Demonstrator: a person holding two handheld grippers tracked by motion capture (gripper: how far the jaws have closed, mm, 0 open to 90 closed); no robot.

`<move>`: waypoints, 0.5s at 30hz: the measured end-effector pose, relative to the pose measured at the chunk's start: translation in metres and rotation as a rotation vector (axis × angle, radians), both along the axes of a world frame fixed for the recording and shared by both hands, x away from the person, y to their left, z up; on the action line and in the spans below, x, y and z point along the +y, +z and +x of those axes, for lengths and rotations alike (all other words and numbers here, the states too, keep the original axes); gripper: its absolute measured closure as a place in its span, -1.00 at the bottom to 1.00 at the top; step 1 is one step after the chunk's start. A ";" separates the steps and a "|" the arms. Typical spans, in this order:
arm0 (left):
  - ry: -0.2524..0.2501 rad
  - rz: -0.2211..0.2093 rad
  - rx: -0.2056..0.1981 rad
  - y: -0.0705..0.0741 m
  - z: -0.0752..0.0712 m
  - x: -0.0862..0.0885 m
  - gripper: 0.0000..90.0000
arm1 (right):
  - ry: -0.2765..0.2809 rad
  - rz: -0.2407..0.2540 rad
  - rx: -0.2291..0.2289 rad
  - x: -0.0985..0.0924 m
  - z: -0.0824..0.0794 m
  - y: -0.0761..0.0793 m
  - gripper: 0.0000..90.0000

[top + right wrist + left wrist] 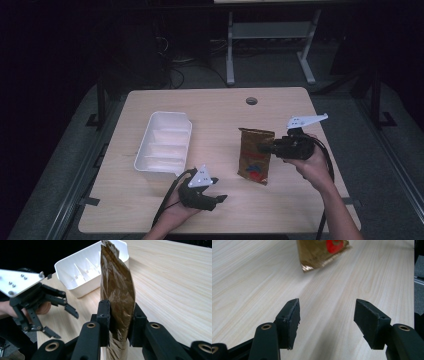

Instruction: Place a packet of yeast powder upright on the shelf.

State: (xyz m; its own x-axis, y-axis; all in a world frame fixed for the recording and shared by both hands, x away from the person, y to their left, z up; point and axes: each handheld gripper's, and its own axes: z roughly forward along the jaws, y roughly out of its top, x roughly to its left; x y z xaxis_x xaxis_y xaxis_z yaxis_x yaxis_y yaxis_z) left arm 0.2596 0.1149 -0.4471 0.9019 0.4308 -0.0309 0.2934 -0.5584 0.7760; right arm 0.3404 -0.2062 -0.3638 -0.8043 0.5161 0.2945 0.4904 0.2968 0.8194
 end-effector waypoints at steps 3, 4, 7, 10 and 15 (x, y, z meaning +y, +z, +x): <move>0.003 -0.004 0.001 0.001 -0.002 0.003 -0.21 | -0.002 -0.013 -0.004 0.002 0.006 0.005 0.66; 0.004 -0.010 0.002 0.001 -0.003 0.004 -0.23 | -0.006 -0.017 0.000 0.004 0.009 0.009 0.66; 0.000 -0.002 -0.003 0.002 -0.006 0.006 -0.23 | -0.004 -0.018 0.003 0.008 0.014 0.011 0.66; -0.005 0.008 -0.009 0.001 -0.008 0.006 -0.24 | 0.005 -0.020 0.001 0.014 0.021 0.015 0.66; -0.014 0.016 -0.014 -0.001 -0.007 0.005 -0.27 | 0.023 -0.017 0.008 0.030 0.033 0.021 0.67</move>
